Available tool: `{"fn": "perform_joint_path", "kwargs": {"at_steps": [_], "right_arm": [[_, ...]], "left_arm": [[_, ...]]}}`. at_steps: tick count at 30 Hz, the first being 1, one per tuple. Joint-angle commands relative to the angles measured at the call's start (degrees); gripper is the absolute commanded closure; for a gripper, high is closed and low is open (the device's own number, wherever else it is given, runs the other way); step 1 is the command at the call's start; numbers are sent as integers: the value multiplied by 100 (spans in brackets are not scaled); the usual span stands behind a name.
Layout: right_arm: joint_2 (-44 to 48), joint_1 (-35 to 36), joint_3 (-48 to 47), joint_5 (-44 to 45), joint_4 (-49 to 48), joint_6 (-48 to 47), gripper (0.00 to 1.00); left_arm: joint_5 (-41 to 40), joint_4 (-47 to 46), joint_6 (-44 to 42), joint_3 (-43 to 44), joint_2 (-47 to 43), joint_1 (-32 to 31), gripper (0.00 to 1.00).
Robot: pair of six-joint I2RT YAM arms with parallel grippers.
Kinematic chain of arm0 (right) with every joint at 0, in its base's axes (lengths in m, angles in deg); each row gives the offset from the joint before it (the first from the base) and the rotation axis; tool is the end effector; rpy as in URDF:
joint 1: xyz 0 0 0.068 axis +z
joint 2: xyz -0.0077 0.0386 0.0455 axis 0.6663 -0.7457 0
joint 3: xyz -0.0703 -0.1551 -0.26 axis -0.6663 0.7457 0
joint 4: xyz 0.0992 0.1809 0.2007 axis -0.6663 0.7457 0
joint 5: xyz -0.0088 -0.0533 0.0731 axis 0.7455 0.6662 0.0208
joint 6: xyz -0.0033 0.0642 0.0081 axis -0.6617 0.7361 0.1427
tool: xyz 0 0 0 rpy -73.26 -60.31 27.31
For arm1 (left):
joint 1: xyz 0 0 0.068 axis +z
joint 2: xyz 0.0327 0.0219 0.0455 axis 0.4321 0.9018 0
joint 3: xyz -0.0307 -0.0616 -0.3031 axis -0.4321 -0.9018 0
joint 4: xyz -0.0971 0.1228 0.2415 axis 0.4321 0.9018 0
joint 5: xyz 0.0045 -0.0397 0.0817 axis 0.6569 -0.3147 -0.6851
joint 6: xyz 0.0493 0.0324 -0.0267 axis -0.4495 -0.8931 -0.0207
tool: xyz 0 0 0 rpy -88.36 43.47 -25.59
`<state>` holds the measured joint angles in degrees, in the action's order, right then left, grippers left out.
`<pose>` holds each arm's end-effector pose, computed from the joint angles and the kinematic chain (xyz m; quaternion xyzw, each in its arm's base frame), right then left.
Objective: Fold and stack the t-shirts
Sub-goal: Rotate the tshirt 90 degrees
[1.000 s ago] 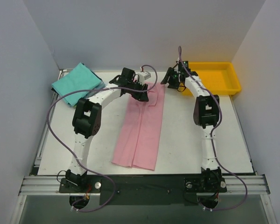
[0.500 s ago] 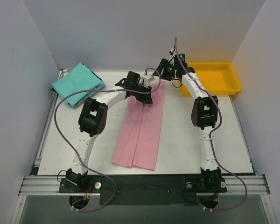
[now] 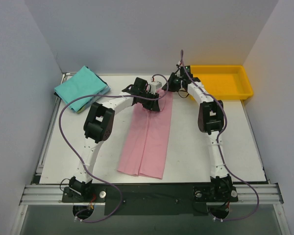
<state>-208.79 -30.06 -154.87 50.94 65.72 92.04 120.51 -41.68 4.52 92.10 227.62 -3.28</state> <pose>0.6427 0.1598 0.1715 0.0109 0.8393 0.3954 0.3731 0.5069 -0.3103 0.1577 0.2894 0.8523 -0.3473 0.2633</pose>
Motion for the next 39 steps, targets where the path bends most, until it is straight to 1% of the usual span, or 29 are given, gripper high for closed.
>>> {"fn": "perform_joint_path", "kwargs": {"at_steps": [1, 5, 13, 16, 20, 26, 31, 32, 33, 34, 37, 39], "right_arm": [[310, -74, 228, -202, -293, 318, 100], [477, -153, 475, -193, -496, 381, 100], [776, -250, 844, 299, -636, 381, 100], [820, -276, 827, 457, -636, 398, 100], [689, -285, 687, 439, -558, 477, 100], [575, -303, 783, 563, -496, 433, 100], [399, -294, 371, 563, -338, 328, 100], [364, -294, 326, 528, -285, 302, 100], [363, -276, 274, 519, -154, 214, 96], [416, -267, 291, 519, -135, 153, 94], [714, -250, 641, 537, -319, 82, 85], [785, -250, 616, 519, -329, 64, 81]], "left_arm": [[-50, -224, 71, 11, 35, -21, 58], [-68, -224, 54, -33, 43, -21, 58], [-24, -224, 63, -112, 61, -47, 58], [-6, -224, 63, -112, 61, -56, 57], [29, -206, 63, -165, 78, -74, 57], [47, -162, 28, -200, 17, -117, 57], [178, -110, 19, -182, -9, -170, 58], [266, -75, 19, -156, -36, -170, 55], [327, -57, 45, -78, -71, -179, 55], [493, -48, 106, -42, -88, -179, 53], [776, -48, 264, 309, -211, -188, 48], [881, -13, 379, 538, -264, -197, 45]]}}
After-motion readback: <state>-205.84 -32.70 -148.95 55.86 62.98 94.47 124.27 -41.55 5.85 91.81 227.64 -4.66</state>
